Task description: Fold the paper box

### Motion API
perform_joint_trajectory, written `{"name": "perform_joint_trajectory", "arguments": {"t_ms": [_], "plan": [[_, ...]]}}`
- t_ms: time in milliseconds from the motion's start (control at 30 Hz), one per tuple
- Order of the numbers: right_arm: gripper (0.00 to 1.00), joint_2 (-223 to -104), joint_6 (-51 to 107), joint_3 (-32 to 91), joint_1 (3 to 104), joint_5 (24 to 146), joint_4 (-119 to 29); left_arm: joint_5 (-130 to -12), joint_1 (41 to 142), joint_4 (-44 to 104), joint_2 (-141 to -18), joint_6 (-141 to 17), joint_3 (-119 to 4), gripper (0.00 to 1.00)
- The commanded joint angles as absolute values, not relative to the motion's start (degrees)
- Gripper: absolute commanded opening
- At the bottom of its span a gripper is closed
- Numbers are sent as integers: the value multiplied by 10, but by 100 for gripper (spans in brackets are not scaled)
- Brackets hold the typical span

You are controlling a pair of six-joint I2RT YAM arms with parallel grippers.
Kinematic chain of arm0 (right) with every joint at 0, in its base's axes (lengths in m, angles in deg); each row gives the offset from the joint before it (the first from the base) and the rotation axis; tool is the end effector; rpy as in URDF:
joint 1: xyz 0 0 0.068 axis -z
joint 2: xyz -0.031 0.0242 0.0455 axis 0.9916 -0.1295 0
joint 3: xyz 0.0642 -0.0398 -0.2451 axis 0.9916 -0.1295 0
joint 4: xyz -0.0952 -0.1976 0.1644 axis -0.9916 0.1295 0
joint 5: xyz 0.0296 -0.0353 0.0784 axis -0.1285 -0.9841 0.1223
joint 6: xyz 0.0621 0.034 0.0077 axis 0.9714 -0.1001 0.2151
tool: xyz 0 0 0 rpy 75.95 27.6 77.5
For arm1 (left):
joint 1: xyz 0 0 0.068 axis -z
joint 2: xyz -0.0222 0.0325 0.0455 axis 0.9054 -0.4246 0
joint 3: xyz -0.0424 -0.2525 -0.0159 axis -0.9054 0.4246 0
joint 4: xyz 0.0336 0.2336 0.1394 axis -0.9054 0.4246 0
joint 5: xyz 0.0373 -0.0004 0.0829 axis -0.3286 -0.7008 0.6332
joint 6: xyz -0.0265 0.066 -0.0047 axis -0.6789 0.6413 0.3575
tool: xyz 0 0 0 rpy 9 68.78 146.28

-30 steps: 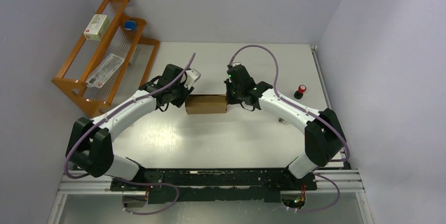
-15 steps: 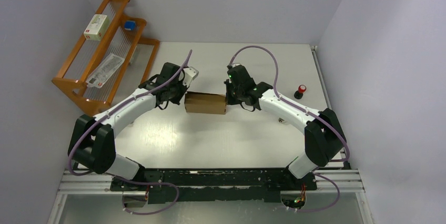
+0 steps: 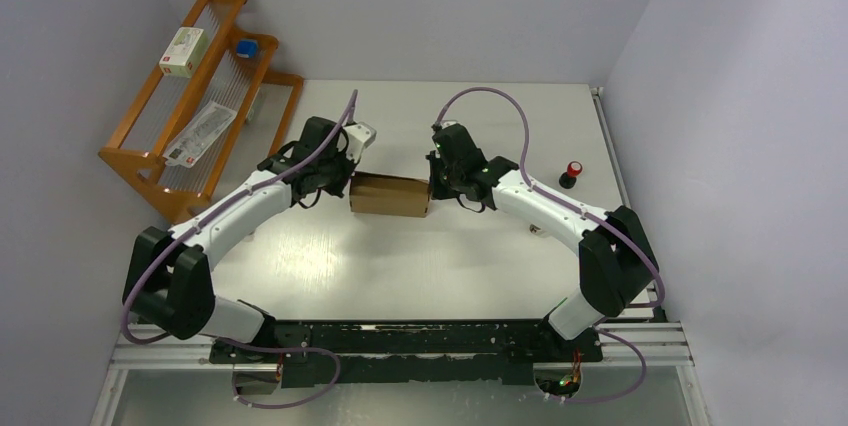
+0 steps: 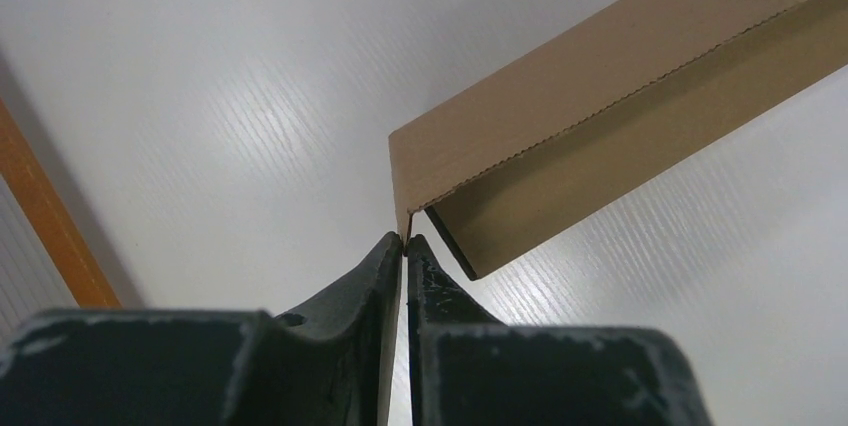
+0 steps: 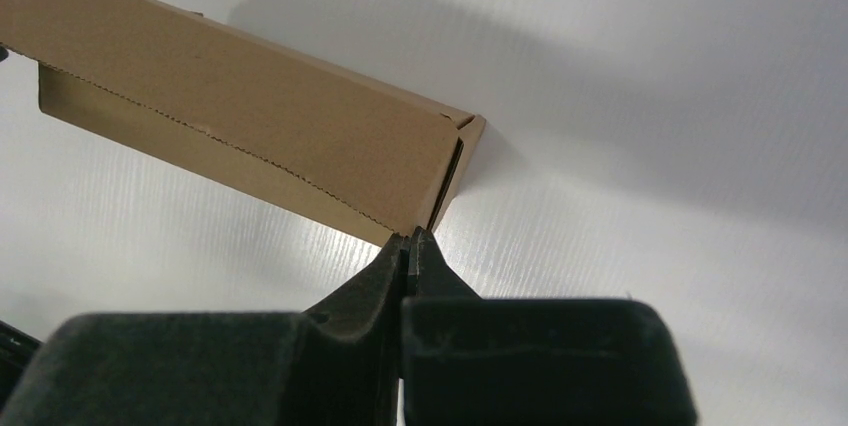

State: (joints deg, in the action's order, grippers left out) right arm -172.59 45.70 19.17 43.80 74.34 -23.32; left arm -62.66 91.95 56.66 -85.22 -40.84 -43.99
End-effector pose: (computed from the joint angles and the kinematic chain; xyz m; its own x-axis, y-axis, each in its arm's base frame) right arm 0.2899 0.2287 0.2097 -0.7675 -0.0837 -0.6355 -0.3044 0.9201 0.2464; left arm 0.2985 -0.1529 0.2167 -0.5642 0.4826 -0.6699 0.5629 0.8184 0.1155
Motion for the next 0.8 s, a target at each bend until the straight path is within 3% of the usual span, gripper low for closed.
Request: {"name": "perform_joint_trajectory", "arguments": {"t_ms": [0, 233, 433, 533, 767], "plan": [[0, -1722, 455, 177, 440, 745, -240, -607, 916, 549, -837, -427, -447, 13], [0, -1709, 456, 167, 440, 742, -261, -605, 915, 544, -847, -428, -435, 30], [15, -1700, 475, 149, 440, 749, -303, -591, 907, 542, -846, -424, -428, 40], [21, -1701, 484, 138, 440, 749, -326, -594, 899, 537, -842, -422, -426, 42], [25, -1698, 490, 114, 440, 734, -370, -619, 891, 535, -852, -414, -428, 44]]}}
